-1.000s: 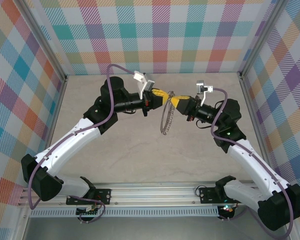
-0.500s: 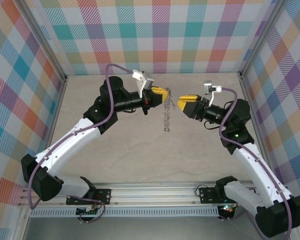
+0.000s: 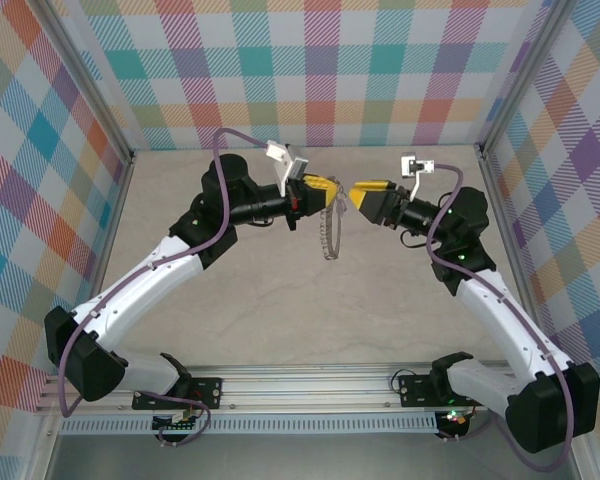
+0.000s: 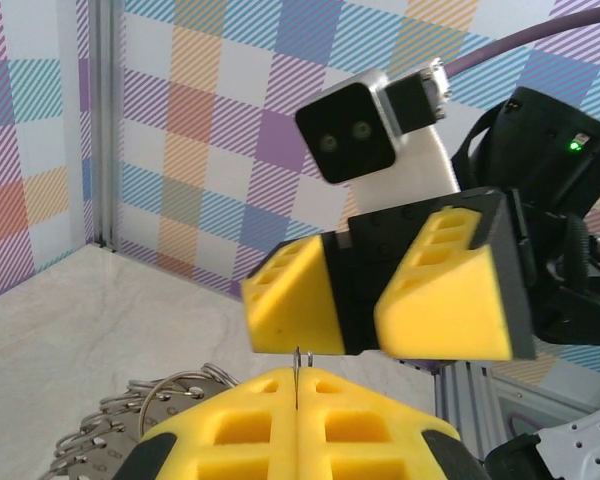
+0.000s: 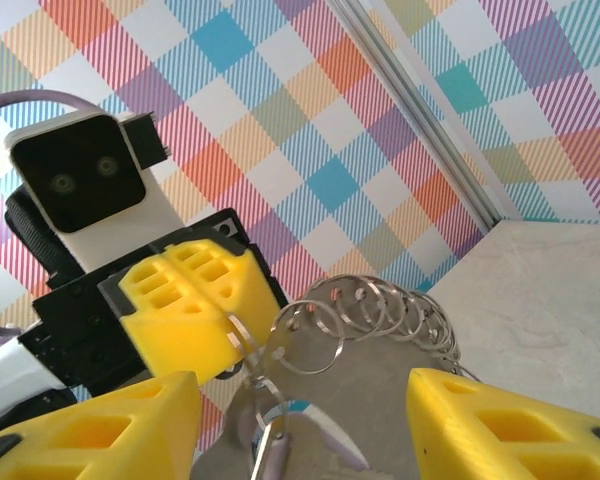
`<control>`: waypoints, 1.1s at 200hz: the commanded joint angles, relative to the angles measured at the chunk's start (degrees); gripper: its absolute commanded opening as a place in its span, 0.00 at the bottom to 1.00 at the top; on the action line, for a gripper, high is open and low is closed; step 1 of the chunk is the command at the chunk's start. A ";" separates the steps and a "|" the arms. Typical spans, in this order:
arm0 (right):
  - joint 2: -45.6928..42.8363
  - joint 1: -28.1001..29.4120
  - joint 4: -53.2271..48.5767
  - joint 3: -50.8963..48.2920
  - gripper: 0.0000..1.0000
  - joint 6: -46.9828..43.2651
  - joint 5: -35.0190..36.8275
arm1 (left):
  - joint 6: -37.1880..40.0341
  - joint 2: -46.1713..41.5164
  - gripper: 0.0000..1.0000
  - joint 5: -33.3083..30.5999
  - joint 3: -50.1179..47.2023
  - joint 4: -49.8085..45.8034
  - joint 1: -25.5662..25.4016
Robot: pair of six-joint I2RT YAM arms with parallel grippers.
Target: Put the keys on the keyring
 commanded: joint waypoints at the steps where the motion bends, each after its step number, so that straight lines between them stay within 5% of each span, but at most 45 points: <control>1: 0.59 -0.25 6.76 1.15 0.57 2.62 0.69 | -2.15 0.08 0.00 1.29 -0.59 5.00 0.01; 153: 3.71 1.86 14.40 -0.97 0.48 6.14 -0.15 | -7.45 2.63 0.00 0.12 -1.05 11.28 0.09; 220: 3.45 2.17 15.01 -2.20 0.37 6.60 -0.30 | -7.86 2.88 0.00 -0.82 -1.06 11.99 0.09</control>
